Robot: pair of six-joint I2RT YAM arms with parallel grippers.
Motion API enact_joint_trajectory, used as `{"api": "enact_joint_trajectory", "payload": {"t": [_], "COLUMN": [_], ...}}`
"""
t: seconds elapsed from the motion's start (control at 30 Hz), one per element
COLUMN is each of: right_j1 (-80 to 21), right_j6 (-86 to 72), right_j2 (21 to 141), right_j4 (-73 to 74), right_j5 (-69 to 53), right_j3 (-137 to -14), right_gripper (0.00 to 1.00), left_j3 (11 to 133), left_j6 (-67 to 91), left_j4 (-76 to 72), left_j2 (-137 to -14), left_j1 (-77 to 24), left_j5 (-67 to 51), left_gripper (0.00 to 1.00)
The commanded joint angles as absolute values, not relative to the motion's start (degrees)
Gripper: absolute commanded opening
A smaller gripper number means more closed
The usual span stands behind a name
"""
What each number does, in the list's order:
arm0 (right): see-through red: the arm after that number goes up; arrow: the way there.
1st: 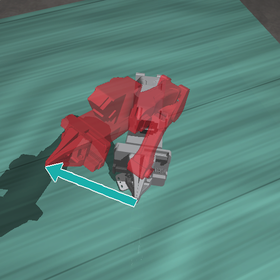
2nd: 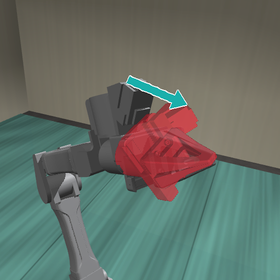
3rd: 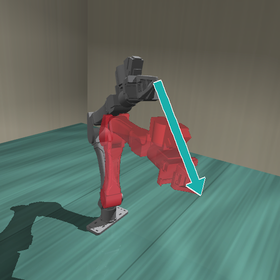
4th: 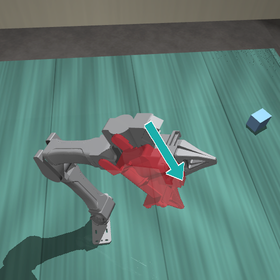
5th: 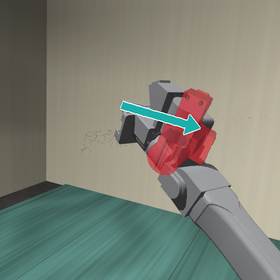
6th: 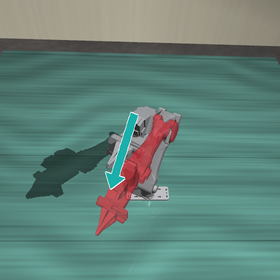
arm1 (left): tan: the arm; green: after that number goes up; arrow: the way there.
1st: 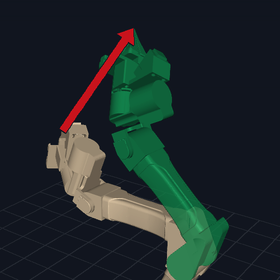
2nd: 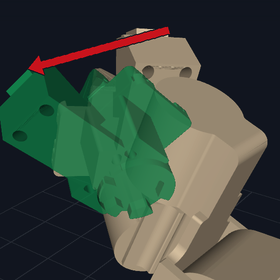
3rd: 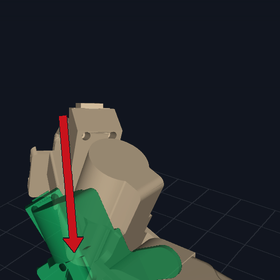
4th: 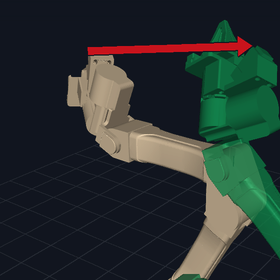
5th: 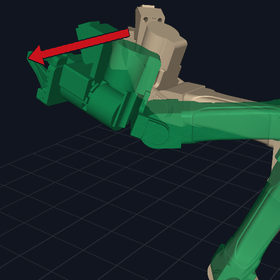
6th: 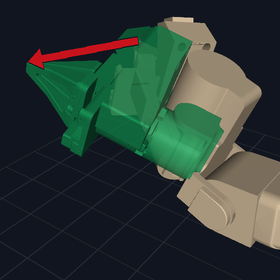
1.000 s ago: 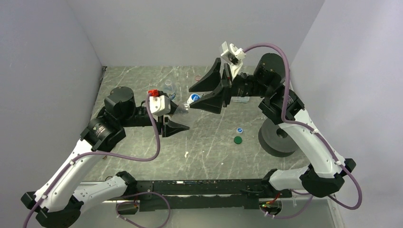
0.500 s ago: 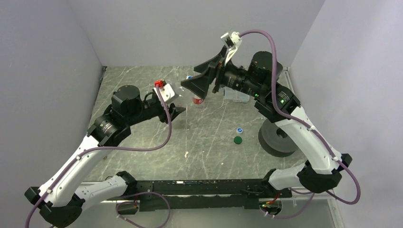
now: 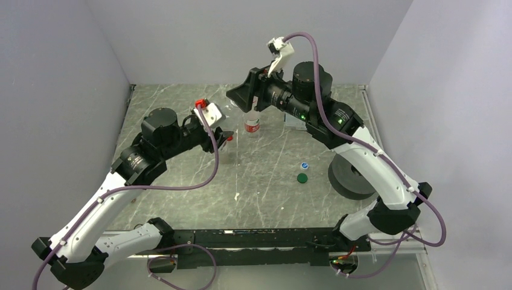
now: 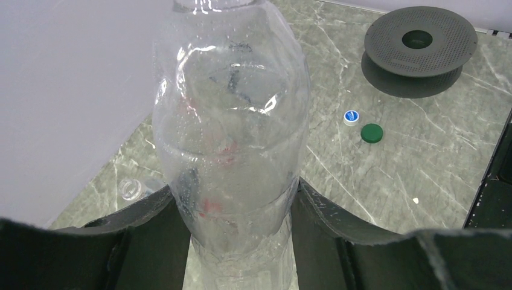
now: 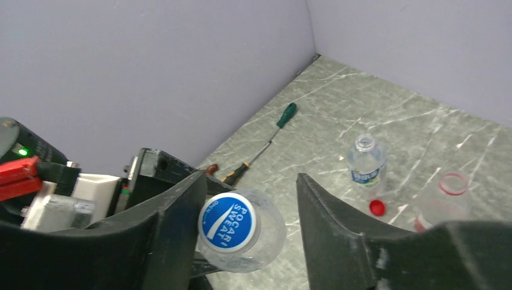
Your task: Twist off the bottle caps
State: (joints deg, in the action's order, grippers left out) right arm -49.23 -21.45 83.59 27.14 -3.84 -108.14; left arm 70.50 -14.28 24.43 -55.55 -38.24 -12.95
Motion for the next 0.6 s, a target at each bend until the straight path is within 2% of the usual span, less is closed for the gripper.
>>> {"api": "enact_joint_trajectory", "payload": {"t": [0.0, 0.1, 0.2, 0.37, 0.57], "right_j1": [-49.54, -49.53, -49.48, -48.44, -46.67], "right_j6": [-22.28, -22.32, -21.56, -16.36, -11.29], "right_j2": [81.64, 80.84, 80.43, 78.82, 73.92], "right_j4": [24.58, 23.39, 23.11, 21.2, 13.84], "right_j5": [-2.34, -2.37, -3.28, -10.05, -30.26], "right_j3": [-107.81, -106.75, -106.71, -106.84, -102.19], "right_gripper": [0.51, 0.32, 0.21, 0.15, 0.16], "left_j3": [70.49, 70.32, 70.26, 70.01, 70.09], "left_j6": [-14.41, -14.24, -14.07, -13.64, -14.83], "left_j4": [21.61, 21.64, 21.88, 23.97, 28.8], "left_j2": [-55.01, -54.98, -54.93, -54.29, -53.19], "left_j1": [-38.32, -38.32, -38.32, -38.32, -38.32], "left_j5": [-12.03, -12.28, -13.12, -20.09, -38.59], "left_gripper": [0.0, 0.0, 0.0, 0.0, 0.0]}}
